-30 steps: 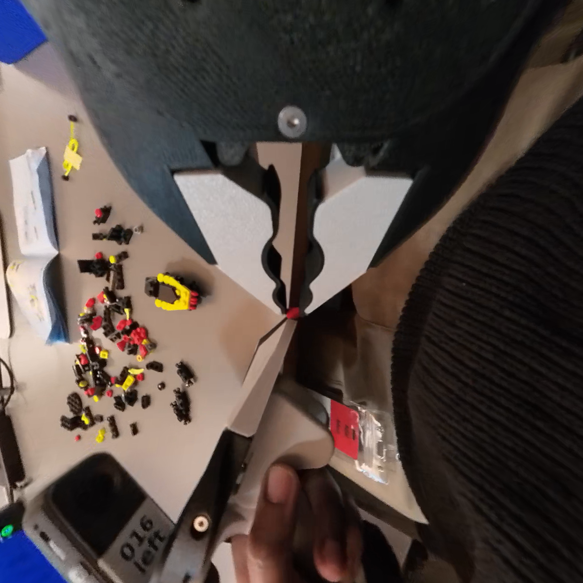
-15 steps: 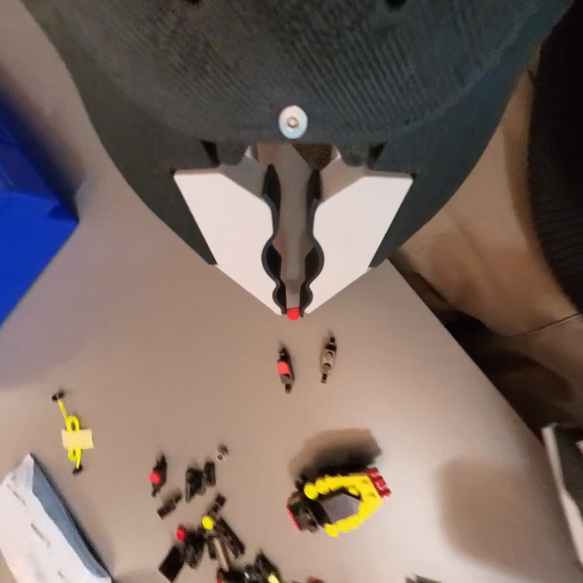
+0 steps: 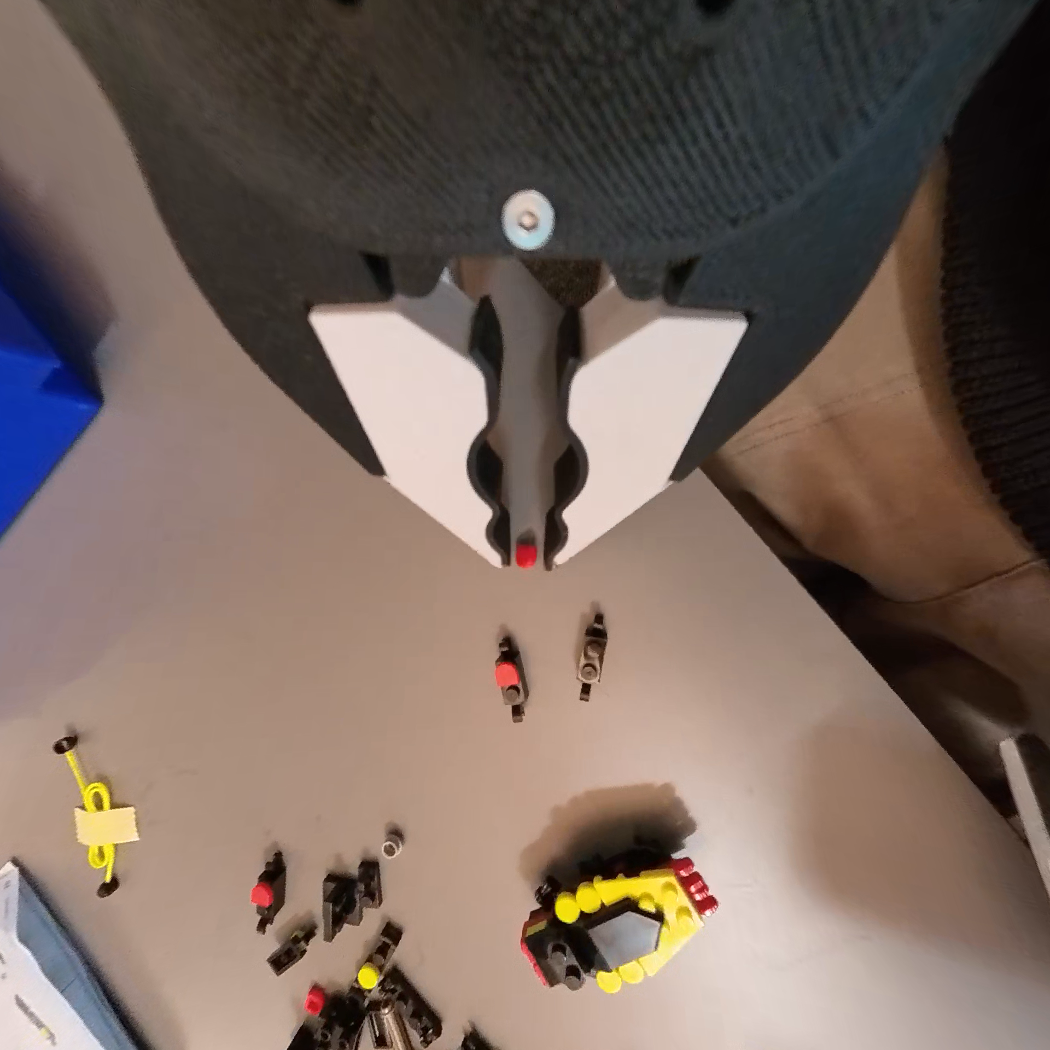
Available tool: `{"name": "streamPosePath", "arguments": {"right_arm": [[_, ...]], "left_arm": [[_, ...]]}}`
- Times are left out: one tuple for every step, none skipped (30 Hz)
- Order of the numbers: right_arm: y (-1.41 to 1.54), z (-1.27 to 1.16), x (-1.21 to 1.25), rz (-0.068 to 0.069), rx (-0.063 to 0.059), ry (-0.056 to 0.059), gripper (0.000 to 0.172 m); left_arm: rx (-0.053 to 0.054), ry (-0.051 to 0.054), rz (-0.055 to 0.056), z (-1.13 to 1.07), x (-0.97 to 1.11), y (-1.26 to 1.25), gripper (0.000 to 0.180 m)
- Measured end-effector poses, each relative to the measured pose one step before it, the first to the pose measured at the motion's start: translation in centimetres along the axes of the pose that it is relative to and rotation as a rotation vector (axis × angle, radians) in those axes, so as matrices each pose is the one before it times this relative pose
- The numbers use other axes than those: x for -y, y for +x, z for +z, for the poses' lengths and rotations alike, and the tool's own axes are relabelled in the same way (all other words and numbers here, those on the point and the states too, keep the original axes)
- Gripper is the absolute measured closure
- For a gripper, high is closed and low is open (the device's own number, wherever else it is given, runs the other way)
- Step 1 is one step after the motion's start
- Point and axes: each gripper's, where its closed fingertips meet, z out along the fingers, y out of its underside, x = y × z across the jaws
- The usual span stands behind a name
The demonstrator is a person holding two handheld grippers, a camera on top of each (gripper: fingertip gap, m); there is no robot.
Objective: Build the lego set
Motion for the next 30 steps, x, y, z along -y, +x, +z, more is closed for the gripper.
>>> {"name": "streamPosePath", "arguments": {"right_arm": [[0.026, -0.074, 0.031, -0.0013, -0.0013, 0.0026, 0.161], [0.021, -0.084, 0.044, 0.0008, 0.0004, 0.0034, 0.160], [0.032, -0.074, 0.032, 0.0030, 0.0004, 0.0036, 0.159], [0.066, -0.090, 0.018, 0.0040, -0.0005, 0.0033, 0.159], [0.099, -0.096, 0.008, 0.0044, -0.0026, 0.0033, 0.158], [0.123, -0.105, 0.011, 0.0056, -0.0035, 0.0040, 0.158], [0.098, -0.123, 0.038, 0.0076, -0.0015, 0.0048, 0.157], [0.063, -0.108, 0.020, 0.0096, 0.0011, 0.0046, 0.157], [0.021, -0.094, 0.000, 0.0112, 0.0026, 0.0026, 0.157], [0.022, -0.082, -0.046, 0.0137, 0.0018, 0.0001, 0.157], [-0.021, -0.070, -0.063, 0.0164, 0.0027, -0.0011, 0.157], [-0.138, -0.059, -0.066, 0.0188, 0.0068, -0.0008, 0.157], [-0.221, -0.048, -0.088, 0.0196, 0.0097, -0.0006, 0.158], [-0.249, -0.012, -0.104, 0.0174, 0.0094, -0.0018, 0.160], [-0.169, 0.007, -0.159, 0.0128, 0.0031, -0.0055, 0.162], [-0.010, 0.021, -0.228, 0.0073, -0.0061, -0.0099, 0.164], [0.077, 0.041, -0.220, 0.0015, -0.0099, -0.0107, 0.166], [0.103, 0.045, -0.176, -0.0007, -0.0084, -0.0088, 0.169], [0.009, 0.068, -0.125, 0.0021, 0.0000, -0.0063, 0.171], [-0.117, 0.096, -0.048, 0.0093, 0.0115, -0.0025, 0.172], [-0.187, 0.096, 0.018, 0.0171, 0.0178, 0.0015, 0.172], [-0.157, 0.097, 0.068, 0.0211, 0.0167, 0.0037, 0.171], [-0.079, 0.093, 0.085, 0.0211, 0.0121, 0.0038, 0.170], [0.044, 0.064, 0.095, 0.0184, 0.0026, 0.0023, 0.169], [0.182, 0.060, 0.066, 0.0134, -0.0084, 0.0002, 0.166], [0.102, 0.059, 0.059, 0.0060, -0.0069, -0.0009, 0.165], [0.045, 0.068, 0.035, 0.0042, -0.0049, -0.0014, 0.164], [-0.010, 0.077, 0.013, 0.0051, -0.0022, -0.0016, 0.162], [-0.071, 0.060, 0.010, 0.0056, 0.0018, -0.0011, 0.162], [-0.050, 0.043, 0.028, 0.0061, 0.0014, 0.0005, 0.162]], "left_arm": [[-0.0005, -0.0006, -0.0018, 0.005, -0.008, -0.012, 0.171], [-0.0011, -0.0011, -0.0015, 0.019, -0.029, -0.005, 0.171], [-0.0016, -0.0018, -0.0013, 0.033, -0.043, 0.010, 0.171], [-0.0014, -0.0023, -0.0010, 0.040, -0.043, 0.019, 0.171], [-0.0008, -0.0022, -0.0005, 0.028, -0.043, 0.002, 0.171], [0.0000, -0.0013, 0.0005, 0.015, -0.025, -0.003, 0.171], [0.0008, -0.0008, 0.0006, 0.004, -0.007, -0.026, 0.171], [0.0005, 0.0000, 0.0000, -0.014, 0.011, -0.017, 0.171], [-0.0001, 0.0009, -0.0010, -0.014, 0.014, -0.022, 0.171], [-0.0009, 0.0016, -0.0017, -0.026, 0.038, -0.008, 0.171], [-0.0013, 0.0010, -0.0020, -0.017, 0.003, -0.007, 0.171], [-0.0011, 0.0004, -0.0020, -0.008, 0.011, -0.012, 0.171], [-0.0010, 0.0007, -0.0016, -0.016, 0.011, -0.006, 0.171], [-0.0011, 0.0007, -0.0011, 0.001, 0.011, 0.010, 0.171], [-0.0010, 0.0000, -0.0004, 0.003, 0.010, 0.002, 0.171], [-0.0002, -0.0006, -0.0002, 0.012, -0.011, 0.000, 0.171], [-0.0006, -0.0011, -0.0001, 0.016, -0.022, 0.010, 0.171], [-0.0015, -0.0012, -0.0006, 0.015, -0.023, 0.026, 0.171], [-0.0017, -0.0009, -0.0010, 0.013, -0.019, 0.017, 0.171], [-0.0017, -0.0009, -0.0005, 0.017, -0.020, 0.027, 0.171], [-0.0007, -0.0004, 0.0002, 0.001, -0.007, 0.021, 0.171], [0.0003, 0.0000, 0.0009, -0.006, -0.005, 0.012, 0.171], [0.0008, 0.0002, 0.0008, -0.011, 0.003, 0.002, 0.171], [0.0003, 0.0003, 0.0005, -0.001, 0.008, 0.001, 0.171], [0.0002, 0.0001, 0.0001, 0.001, 0.002, -0.003, 0.171], [0.0001, -0.0001, -0.0001, 0.000, -0.001, -0.001, 0.171], [0.0000, -0.0002, -0.0003, 0.008, -0.012, -0.001, 0.171], [-0.0004, -0.0008, -0.0002, 0.011, -0.012, 0.003, 0.171], [-0.0001, -0.0007, 0.0001, 0.015, -0.013, 0.010, 0.171], [0.0000, -0.0006, 0.0002, 0.013, -0.010, -0.007, 0.171]]}}
